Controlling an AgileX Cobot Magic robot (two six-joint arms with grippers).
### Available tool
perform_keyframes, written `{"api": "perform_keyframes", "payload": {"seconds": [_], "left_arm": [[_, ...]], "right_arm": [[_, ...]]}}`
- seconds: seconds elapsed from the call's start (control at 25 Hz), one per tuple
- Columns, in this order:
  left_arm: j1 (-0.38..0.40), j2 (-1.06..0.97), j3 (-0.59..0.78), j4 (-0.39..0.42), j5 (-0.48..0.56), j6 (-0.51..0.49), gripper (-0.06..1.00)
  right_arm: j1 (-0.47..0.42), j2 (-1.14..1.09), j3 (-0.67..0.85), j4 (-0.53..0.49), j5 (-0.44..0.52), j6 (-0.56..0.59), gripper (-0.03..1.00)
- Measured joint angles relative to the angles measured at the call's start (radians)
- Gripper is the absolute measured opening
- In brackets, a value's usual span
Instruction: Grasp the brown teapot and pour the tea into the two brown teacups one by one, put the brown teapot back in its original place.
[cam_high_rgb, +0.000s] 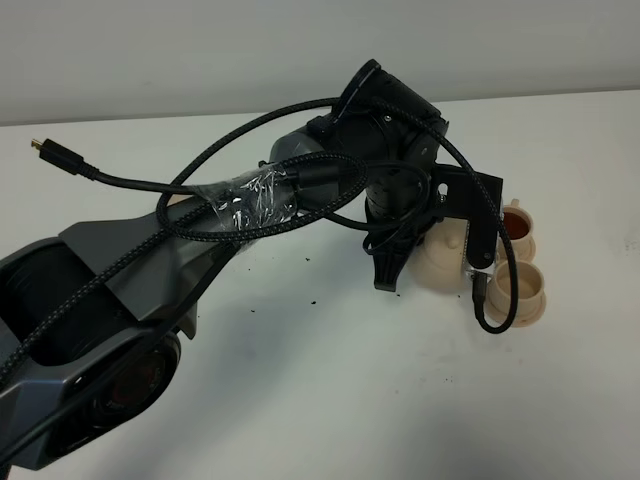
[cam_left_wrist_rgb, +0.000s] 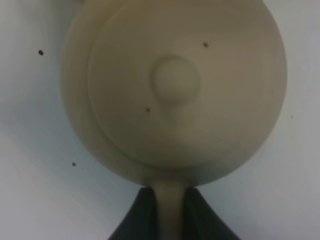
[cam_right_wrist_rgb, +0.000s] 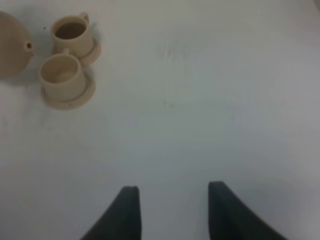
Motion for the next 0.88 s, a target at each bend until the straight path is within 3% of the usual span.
{"api": "perform_keyframes", "payload": {"seconds": [0.16,0.52,0.72,0.88], "left_arm": [[-0.016,0.000,0.000,0.053,-0.009,0.000,0.12],[-0.035,0.000,0.000,0.089,-0.020,-0.003,0.12],[-0.058,0.000,0.000,0.090,-0.035,-0.038,0.12],[-0.074,0.000,0.000,0.136,-0.016,-0.067,0.12]], "right_arm": [[0.000,0.000,0.000,0.000,0.000,0.000,0.33],[0.000,0.000,0.000,0.000,0.000,0.000,0.33],[0.000,0.000,0.000,0.000,0.000,0.000,0.33],[0.000,0.000,0.000,0.000,0.000,0.000,0.33]]}}
